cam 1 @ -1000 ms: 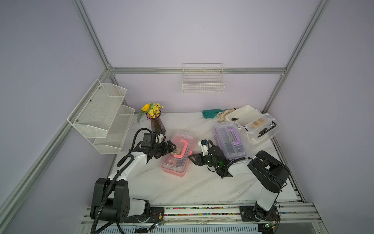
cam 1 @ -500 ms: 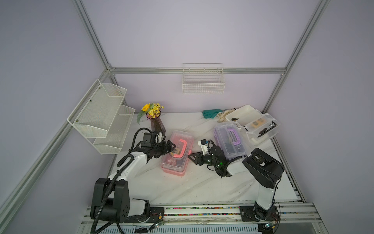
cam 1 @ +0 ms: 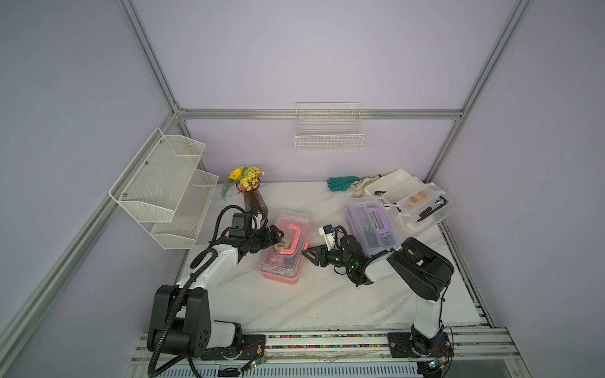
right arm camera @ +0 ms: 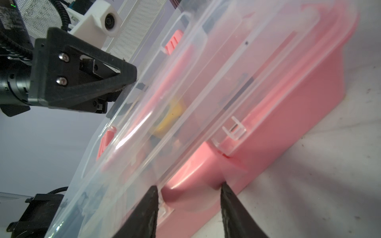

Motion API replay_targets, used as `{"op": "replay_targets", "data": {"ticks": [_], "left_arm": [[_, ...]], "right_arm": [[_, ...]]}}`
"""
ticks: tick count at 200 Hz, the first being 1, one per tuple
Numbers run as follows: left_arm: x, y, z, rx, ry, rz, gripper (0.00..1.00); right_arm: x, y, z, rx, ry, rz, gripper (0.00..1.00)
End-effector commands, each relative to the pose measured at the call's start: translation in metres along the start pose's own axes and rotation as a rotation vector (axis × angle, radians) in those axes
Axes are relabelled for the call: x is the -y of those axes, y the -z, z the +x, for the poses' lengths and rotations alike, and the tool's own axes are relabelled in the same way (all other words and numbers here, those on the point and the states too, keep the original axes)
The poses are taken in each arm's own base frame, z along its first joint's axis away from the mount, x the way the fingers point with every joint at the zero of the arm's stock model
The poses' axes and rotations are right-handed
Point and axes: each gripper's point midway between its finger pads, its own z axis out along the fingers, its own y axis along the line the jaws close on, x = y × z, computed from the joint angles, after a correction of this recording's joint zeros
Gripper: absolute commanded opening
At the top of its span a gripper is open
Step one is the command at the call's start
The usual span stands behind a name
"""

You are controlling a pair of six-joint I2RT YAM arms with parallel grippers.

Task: Close toolboxes
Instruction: Fasten the toolbox latch on the toolbox, then move the toolbox to the center of the board.

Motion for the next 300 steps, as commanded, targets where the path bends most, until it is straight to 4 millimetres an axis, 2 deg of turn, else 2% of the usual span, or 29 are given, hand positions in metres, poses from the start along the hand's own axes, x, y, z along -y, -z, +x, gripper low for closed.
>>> {"op": "replay_targets", "data": {"ticks": [1, 29, 49, 71, 96, 118, 147, 167, 193, 217, 255, 278, 300], "left_arm": [[-0.009, -0.008, 0.054, -0.19, 0.038, -0.024, 0.91], [-0.005, -0.002, 0.045, -0.151, 0.032, -0.028, 0.94], [-0.002, 0.003, 0.045, -0.156, 0.03, -0.024, 0.95], [-0.007, 0.012, 0.048, -0.168, 0.015, -0.071, 0.96], [-0.005, 0.023, 0.043, -0.141, 0.018, -0.071, 0.98], [0.002, 0.033, 0.038, -0.126, 0.015, -0.054, 1.0], [0.007, 0.035, 0.046, -0.154, 0.005, -0.019, 0.97], [0.005, 0.034, 0.056, -0.178, 0.016, -0.014, 0.94], [0.008, 0.035, 0.056, -0.16, 0.009, -0.007, 0.88], [0.014, 0.033, 0.053, -0.132, 0.006, 0.02, 0.8], [0.021, 0.018, 0.046, -0.096, 0.011, 0.06, 0.75], [0.028, 0.003, 0.034, -0.063, 0.029, 0.102, 0.75], [0.038, -0.01, 0.016, -0.01, 0.027, 0.137, 0.74]], "right_arm": [[-0.027, -0.004, -0.007, 0.004, 0.067, -0.059, 0.49], [-0.019, 0.006, -0.015, 0.005, 0.114, 0.049, 0.49], [-0.019, 0.014, -0.021, -0.01, 0.133, 0.108, 0.5], [-0.015, 0.03, -0.026, -0.004, 0.118, 0.197, 0.5], [-0.02, 0.039, -0.034, -0.021, 0.089, 0.249, 0.51], [-0.017, 0.035, -0.046, -0.042, 0.024, 0.343, 0.51], [-0.037, 0.027, -0.057, 0.025, -0.031, 0.287, 0.52], [-0.041, 0.012, -0.051, 0.005, -0.059, 0.281, 0.52], [-0.05, -0.007, -0.042, -0.01, -0.051, 0.263, 0.48], [-0.038, -0.015, -0.037, -0.024, -0.086, 0.316, 0.46], [-0.026, -0.017, -0.033, -0.017, -0.118, 0.36, 0.42], [-0.019, -0.021, -0.044, 0.015, -0.1, 0.392, 0.4], [-0.001, -0.022, -0.06, 0.046, -0.101, 0.415, 0.39]]}}
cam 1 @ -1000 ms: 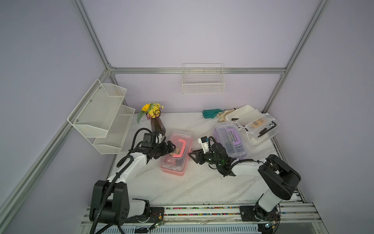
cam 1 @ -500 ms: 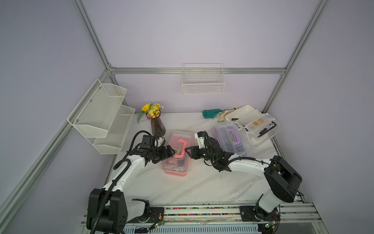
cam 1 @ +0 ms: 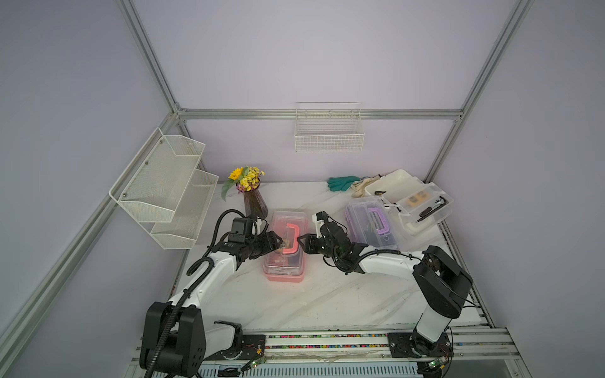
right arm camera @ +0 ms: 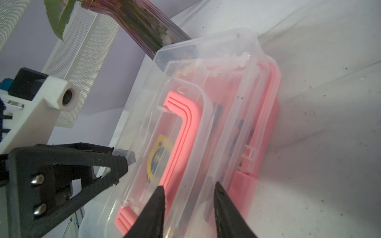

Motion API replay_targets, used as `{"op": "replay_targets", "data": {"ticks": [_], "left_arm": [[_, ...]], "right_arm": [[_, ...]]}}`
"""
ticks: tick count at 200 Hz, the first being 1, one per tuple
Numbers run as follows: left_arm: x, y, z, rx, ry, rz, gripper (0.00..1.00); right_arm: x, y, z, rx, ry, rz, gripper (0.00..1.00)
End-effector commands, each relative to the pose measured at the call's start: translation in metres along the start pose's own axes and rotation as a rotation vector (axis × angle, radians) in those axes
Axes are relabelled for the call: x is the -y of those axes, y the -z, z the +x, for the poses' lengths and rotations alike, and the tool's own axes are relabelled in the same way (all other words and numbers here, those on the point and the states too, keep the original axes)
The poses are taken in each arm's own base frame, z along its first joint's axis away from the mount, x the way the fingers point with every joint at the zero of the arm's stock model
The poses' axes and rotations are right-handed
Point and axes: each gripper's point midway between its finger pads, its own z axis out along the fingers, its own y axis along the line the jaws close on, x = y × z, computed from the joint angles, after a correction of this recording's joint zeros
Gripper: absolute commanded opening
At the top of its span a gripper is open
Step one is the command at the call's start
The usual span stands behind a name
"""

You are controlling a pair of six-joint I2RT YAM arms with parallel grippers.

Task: Close toolboxes
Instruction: Move the toolbox to the center of the board.

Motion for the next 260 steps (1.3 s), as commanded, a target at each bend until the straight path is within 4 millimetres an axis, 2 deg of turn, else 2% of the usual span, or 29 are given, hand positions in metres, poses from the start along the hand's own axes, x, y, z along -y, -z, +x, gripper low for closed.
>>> {"op": "replay_targets", "data": {"ticks": [1, 23, 57, 86, 102, 122, 151, 176, 183, 213, 243, 247, 260], "left_arm": [[0.034, -0.021, 0.005, -0.027, 0.004, 0.152, 0.74], [0.042, -0.035, -0.008, -0.003, -0.003, 0.169, 0.74], [0.054, -0.06, -0.022, -0.008, -0.004, 0.196, 0.73], [0.067, -0.075, -0.039, 0.002, -0.014, 0.225, 0.73], [0.073, -0.083, -0.045, 0.0, -0.016, 0.237, 0.73], [0.081, -0.087, -0.053, 0.007, -0.024, 0.251, 0.74], [0.09, -0.084, -0.062, 0.027, -0.037, 0.267, 0.85], [0.1, -0.068, -0.068, 0.042, -0.067, 0.274, 0.93], [0.103, -0.062, -0.069, 0.049, -0.079, 0.274, 0.99], [0.108, -0.033, -0.066, 0.067, -0.118, 0.259, 1.0], [0.105, -0.007, -0.055, 0.096, -0.129, 0.232, 1.0], [0.11, 0.006, -0.055, 0.117, -0.141, 0.242, 1.0], [0.113, 0.017, -0.045, 0.121, -0.159, 0.229, 1.0]], "right_arm": [[0.016, -0.016, -0.005, -0.001, -0.007, 0.035, 0.39], [0.031, -0.027, -0.02, 0.019, -0.021, 0.034, 0.36], [0.039, -0.051, -0.036, 0.022, 0.015, 0.014, 0.35], [0.058, -0.07, -0.058, 0.04, -0.002, 0.004, 0.33], [0.063, -0.072, -0.072, 0.064, 0.026, 0.011, 0.32], [0.073, -0.065, -0.094, 0.118, 0.067, 0.052, 0.33], [0.088, -0.039, -0.129, 0.18, 0.097, 0.097, 0.37], [0.094, 0.002, -0.159, 0.244, 0.165, 0.169, 0.43], [0.097, 0.014, -0.167, 0.264, 0.184, 0.206, 0.44], [0.122, 0.063, -0.175, 0.258, 0.203, 0.342, 0.51], [0.159, 0.111, -0.173, 0.259, 0.165, 0.481, 0.57], [0.164, 0.117, -0.174, 0.265, 0.159, 0.501, 0.58], [0.182, 0.137, -0.175, 0.28, 0.128, 0.558, 0.6]]}}
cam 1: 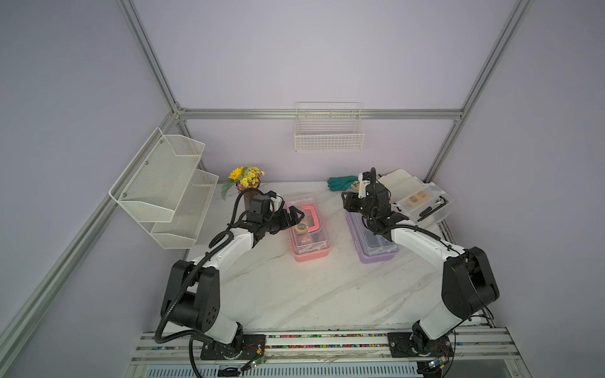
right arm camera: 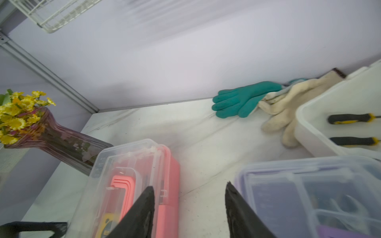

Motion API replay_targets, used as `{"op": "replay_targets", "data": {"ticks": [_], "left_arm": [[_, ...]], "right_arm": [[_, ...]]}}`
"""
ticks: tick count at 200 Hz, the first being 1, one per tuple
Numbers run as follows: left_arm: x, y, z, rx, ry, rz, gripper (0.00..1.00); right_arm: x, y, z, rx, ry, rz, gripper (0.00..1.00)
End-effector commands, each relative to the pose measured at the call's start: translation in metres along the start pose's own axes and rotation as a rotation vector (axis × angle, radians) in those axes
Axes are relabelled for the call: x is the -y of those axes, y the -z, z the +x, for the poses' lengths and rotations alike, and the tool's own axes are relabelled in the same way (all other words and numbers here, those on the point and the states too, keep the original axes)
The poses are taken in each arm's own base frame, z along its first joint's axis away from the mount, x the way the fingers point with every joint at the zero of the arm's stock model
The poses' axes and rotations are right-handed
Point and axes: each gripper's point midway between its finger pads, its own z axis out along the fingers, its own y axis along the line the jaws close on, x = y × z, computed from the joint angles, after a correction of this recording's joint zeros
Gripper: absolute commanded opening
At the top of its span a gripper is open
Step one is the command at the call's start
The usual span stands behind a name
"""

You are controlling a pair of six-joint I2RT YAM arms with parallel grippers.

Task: Close toolboxes
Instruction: Move the toolbox to the center of the board.

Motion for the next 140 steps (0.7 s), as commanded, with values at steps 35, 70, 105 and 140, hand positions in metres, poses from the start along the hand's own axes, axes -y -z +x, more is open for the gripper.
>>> {"op": "replay_targets", "data": {"ticks": [35, 70, 105, 140], "left_arm": [[0.052, 0.043, 0.05, -0.026, -0.118, 0.047, 1.0], [0.092, 0.03, 0.105, -0.137, -0.213, 0.112, 1.0], [0.111, 0.012, 0.151, -0.252, -0.285, 0.145, 1.0], [0.096, -0.006, 0.186, -0.356, -0.253, 0.13, 1.0]], "right_arm": [[0.104, 0.033, 0.017, -0.07, -0.109, 0.217, 0.64], [0.141, 0.038, 0.029, -0.088, -0.222, 0.228, 0.68], [0.154, 0.044, 0.039, -0.096, -0.275, 0.217, 0.69], [0.15, 0.051, 0.063, -0.146, -0.318, 0.183, 0.69]]}}
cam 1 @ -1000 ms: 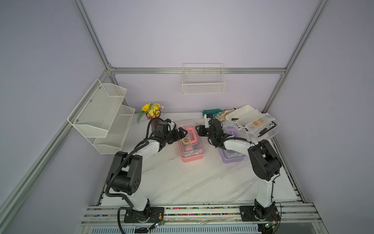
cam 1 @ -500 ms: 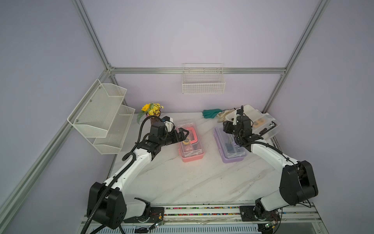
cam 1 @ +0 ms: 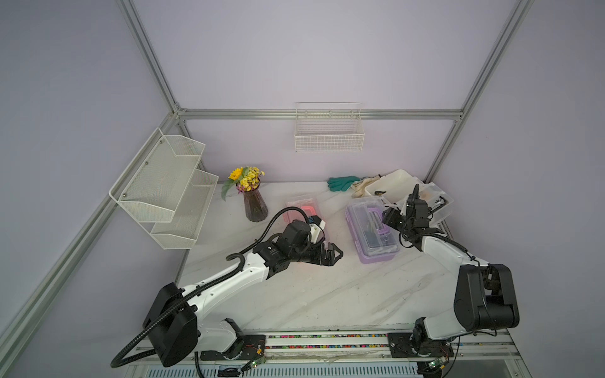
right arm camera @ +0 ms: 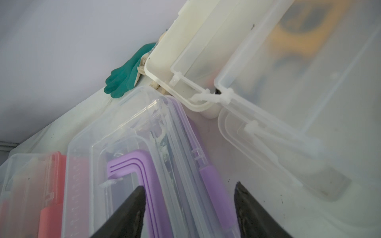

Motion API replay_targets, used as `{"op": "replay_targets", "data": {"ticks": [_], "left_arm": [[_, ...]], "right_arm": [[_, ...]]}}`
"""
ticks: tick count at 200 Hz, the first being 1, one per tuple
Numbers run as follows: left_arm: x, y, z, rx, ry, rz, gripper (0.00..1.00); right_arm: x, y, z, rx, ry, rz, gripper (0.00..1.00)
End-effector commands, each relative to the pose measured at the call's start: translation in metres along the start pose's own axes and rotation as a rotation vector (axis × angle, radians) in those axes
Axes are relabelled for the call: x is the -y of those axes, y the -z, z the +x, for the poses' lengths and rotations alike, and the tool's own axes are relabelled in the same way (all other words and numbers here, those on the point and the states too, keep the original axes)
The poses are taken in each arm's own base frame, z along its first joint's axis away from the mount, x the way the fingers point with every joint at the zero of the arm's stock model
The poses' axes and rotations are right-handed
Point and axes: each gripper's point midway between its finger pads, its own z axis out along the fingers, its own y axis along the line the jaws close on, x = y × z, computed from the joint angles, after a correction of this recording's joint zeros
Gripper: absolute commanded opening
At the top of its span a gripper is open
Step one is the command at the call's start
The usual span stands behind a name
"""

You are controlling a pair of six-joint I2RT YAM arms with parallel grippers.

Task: Close toolboxes
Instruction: Move the toolbox to the center of the board.

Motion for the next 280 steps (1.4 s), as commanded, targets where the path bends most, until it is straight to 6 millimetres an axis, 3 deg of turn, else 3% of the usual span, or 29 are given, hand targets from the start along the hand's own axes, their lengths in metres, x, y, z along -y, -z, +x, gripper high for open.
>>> {"op": "replay_targets", "data": {"ticks": [1, 22, 38, 47, 80, 145, 220, 280], "left_arm": [[-0.014, -0.016, 0.018, -0.043, 0.026, -0.011, 1.0], [-0.03, -0.021, 0.024, -0.033, 0.036, -0.057, 1.0], [-0.041, -0.019, 0.017, -0.008, 0.06, -0.086, 1.0], [-0.058, -0.026, 0.017, -0.02, 0.108, -0.122, 1.0], [-0.08, -0.028, -0.002, 0.023, 0.122, -0.138, 1.0], [-0.125, -0.021, -0.025, 0.085, 0.152, -0.189, 1.0], [-0.159, -0.006, -0.07, 0.17, 0.152, -0.226, 1.0], [-0.173, 0.006, -0.097, 0.231, 0.164, -0.245, 1.0]], "right_arm": [[-0.011, 0.012, 0.005, -0.003, -0.032, -0.074, 0.7], [-0.012, 0.018, 0.022, -0.041, -0.049, -0.11, 0.7], [-0.014, 0.019, 0.031, -0.063, -0.076, -0.139, 0.69], [-0.016, 0.02, 0.035, -0.072, -0.095, -0.163, 0.68], [-0.041, 0.015, 0.049, -0.081, -0.099, -0.225, 0.64], [-0.103, -0.02, 0.067, -0.104, -0.022, -0.326, 0.62], [-0.159, -0.063, 0.061, -0.069, 0.029, -0.449, 0.61], [-0.21, -0.098, 0.079, -0.088, 0.025, -0.512, 0.58]]}}
